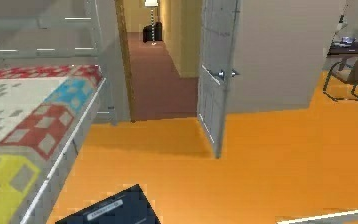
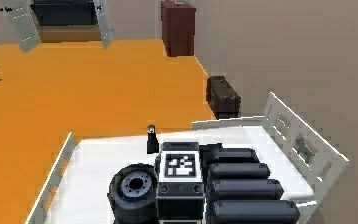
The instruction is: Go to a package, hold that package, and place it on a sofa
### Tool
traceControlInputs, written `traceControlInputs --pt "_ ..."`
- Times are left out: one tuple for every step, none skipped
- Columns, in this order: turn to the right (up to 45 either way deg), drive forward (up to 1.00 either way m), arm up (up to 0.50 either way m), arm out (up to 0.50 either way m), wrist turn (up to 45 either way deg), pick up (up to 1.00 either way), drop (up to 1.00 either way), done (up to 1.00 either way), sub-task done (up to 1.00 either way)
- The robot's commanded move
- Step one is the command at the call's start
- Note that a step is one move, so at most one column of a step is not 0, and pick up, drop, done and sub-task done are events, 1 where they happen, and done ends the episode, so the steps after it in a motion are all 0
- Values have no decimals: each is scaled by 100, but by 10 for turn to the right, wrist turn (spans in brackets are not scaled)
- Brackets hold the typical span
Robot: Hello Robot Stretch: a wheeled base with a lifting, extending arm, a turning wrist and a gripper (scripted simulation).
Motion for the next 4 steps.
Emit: traceControlInputs --pt "0 5 0 0 0 0 0 0 0" --pt "-60 0 0 0 0 0 0 0 0" --pt "0 100 0 0 0 0 0 0 0" --pt "0 100 0 0 0 0 0 0 0"
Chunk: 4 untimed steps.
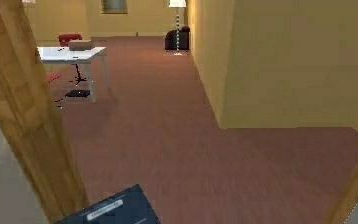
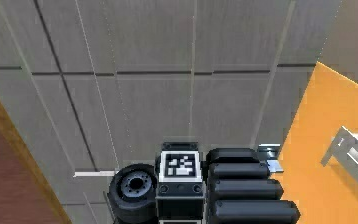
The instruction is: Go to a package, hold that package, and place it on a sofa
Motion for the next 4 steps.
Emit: traceControlInputs --pt "-120 0 0 0 0 0 0 0 0" --pt "0 25 0 0 0 0 0 0 0" --pt "60 0 0 0 0 0 0 0 0" --pt "0 45 0 0 0 0 0 0 0"
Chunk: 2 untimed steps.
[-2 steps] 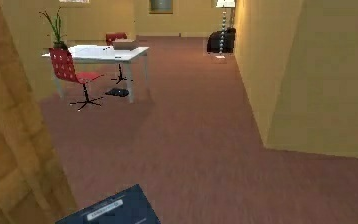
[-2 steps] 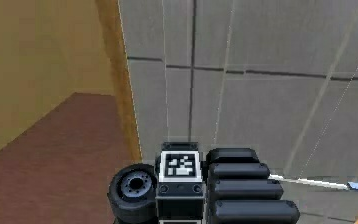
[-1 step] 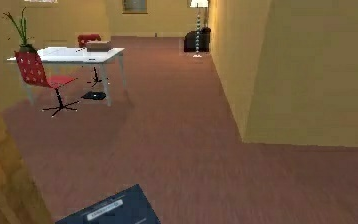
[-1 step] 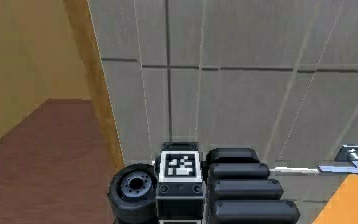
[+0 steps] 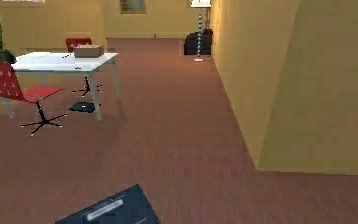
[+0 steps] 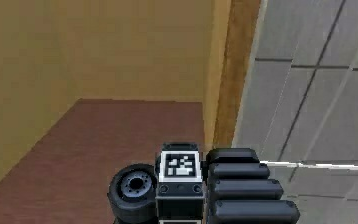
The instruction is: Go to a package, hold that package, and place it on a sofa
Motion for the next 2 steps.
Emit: traceControlInputs --pt "-90 0 0 0 0 0 0 0 0" --pt "0 100 0 0 0 0 0 0 0"
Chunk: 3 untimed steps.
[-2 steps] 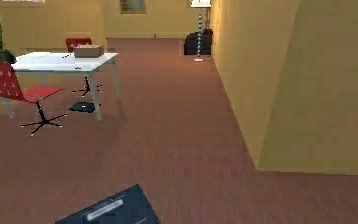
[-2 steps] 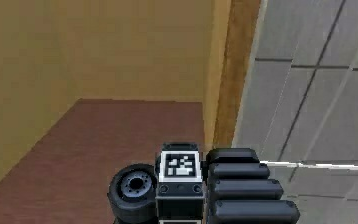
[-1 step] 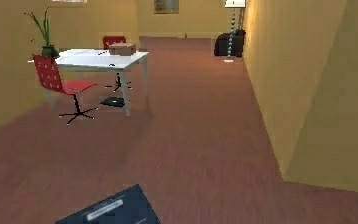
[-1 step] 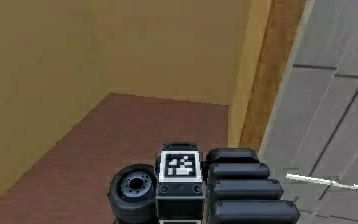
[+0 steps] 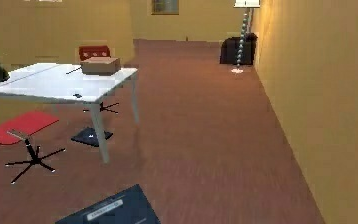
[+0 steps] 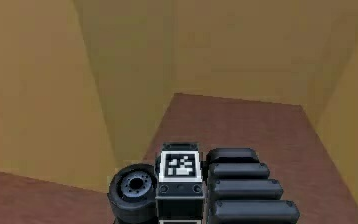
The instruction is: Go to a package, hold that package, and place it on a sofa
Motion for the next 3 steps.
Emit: traceControlInputs --pt "0 100 0 0 0 0 0 0 0" --pt "-30 0 0 0 0 0 0 0 0" --pt "60 0 0 0 0 0 0 0 0"
